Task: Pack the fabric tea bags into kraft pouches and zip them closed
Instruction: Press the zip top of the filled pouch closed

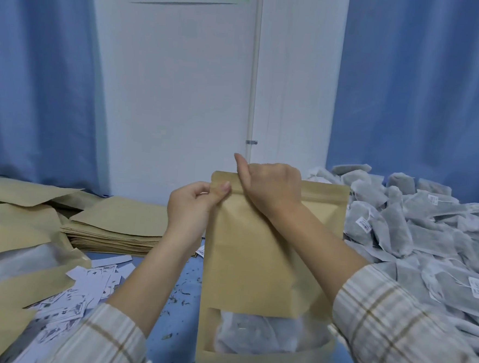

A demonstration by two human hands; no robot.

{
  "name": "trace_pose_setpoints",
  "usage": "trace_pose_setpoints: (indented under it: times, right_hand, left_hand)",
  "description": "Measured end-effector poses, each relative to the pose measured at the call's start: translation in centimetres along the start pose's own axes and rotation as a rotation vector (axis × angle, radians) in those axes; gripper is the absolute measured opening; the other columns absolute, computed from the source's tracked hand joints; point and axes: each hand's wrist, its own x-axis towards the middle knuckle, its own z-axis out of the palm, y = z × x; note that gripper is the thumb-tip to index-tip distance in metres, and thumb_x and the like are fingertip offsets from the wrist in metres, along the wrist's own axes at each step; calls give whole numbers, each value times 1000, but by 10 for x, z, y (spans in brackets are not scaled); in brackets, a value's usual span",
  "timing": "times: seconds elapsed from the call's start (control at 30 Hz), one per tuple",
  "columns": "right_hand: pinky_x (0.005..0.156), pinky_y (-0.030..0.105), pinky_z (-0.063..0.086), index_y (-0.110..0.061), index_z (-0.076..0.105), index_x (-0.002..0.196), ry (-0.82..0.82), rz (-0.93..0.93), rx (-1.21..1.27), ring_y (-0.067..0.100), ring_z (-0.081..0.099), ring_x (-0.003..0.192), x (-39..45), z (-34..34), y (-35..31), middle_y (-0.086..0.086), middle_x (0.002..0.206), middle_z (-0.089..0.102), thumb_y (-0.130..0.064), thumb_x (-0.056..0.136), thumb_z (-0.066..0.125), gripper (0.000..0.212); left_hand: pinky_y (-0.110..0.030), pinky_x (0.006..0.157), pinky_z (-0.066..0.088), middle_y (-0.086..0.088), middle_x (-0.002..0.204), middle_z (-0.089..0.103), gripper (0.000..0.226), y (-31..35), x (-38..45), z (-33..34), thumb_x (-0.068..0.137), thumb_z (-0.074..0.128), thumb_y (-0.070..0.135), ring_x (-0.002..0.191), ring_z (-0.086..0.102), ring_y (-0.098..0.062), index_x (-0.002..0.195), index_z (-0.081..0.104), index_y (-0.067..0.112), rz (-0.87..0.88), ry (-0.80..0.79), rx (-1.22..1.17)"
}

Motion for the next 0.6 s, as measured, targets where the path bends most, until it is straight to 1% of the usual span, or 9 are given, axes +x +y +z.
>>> trace_pose_setpoints:
  times: [0.07,0.17,0.2,0.27,0.33,0.4,0.47,0.53,0.6]
  right_hand:
    - [36,14,19,-16,49,30,-34,-8,-19,20,36,25,0,1,-8,-2,26,36,-44,75,60,54]
    - [39,18,15,-24,60,41,-130,11,-97,18,35,28,-5,3,-22,-4,29,35,-42,88,33,57]
    - [40,18,15,-21,58,39,-142,33,-67,19,37,27,-5,3,-24,-3,28,37,-40,87,33,57]
    - [39,17,20,-15,46,34,-102,41,73,22,40,26,-2,6,-24,3,28,40,-38,86,46,57]
    - [40,21,30,-14,46,38,-196,17,196,25,46,34,0,7,-13,8,34,47,-40,86,54,55]
    - [44,22,29,-13,51,43,-300,-2,107,25,50,40,0,5,-2,8,39,50,-43,89,51,55]
    - [45,21,25,-13,49,43,-288,0,40,25,45,39,0,8,8,5,37,46,-40,90,50,54]
    - [52,27,25,-14,44,48,-387,-30,131,25,43,50,0,14,17,4,43,43,-46,97,38,59]
    - [55,29,24,-13,45,50,-388,1,178,27,46,57,0,19,27,3,47,40,-48,98,31,61]
  left_hand:
    - [-31,64,41,-3,60,61,22,-4,1,5,76,76,25,61,52,-18,60,67,14,44,103,35]
    - [-32,66,35,-8,62,54,23,-7,-3,13,77,74,19,64,45,-18,60,62,9,92,158,12]
    - [-33,66,33,-10,63,52,25,-7,-4,15,76,74,17,64,43,-18,59,60,6,91,168,-13]
    - [-33,66,32,-10,64,50,26,-7,-4,13,75,75,13,65,41,-19,56,60,3,81,176,-75]
    - [-29,63,38,-4,59,55,22,-6,-2,7,73,77,13,62,46,-16,53,67,11,83,187,-110]
    - [-23,59,42,2,55,58,24,-5,0,3,71,79,15,58,49,-12,50,69,20,104,194,-107]
    - [-23,59,42,-2,58,56,25,-4,2,3,71,80,16,58,48,-12,49,68,20,122,192,-77]
    - [-24,61,43,-2,58,57,26,-5,5,2,71,80,16,59,49,-12,49,69,22,119,235,-79]
    - [-20,64,46,8,55,62,25,-4,11,-1,70,81,16,59,54,-8,49,70,27,118,248,-82]
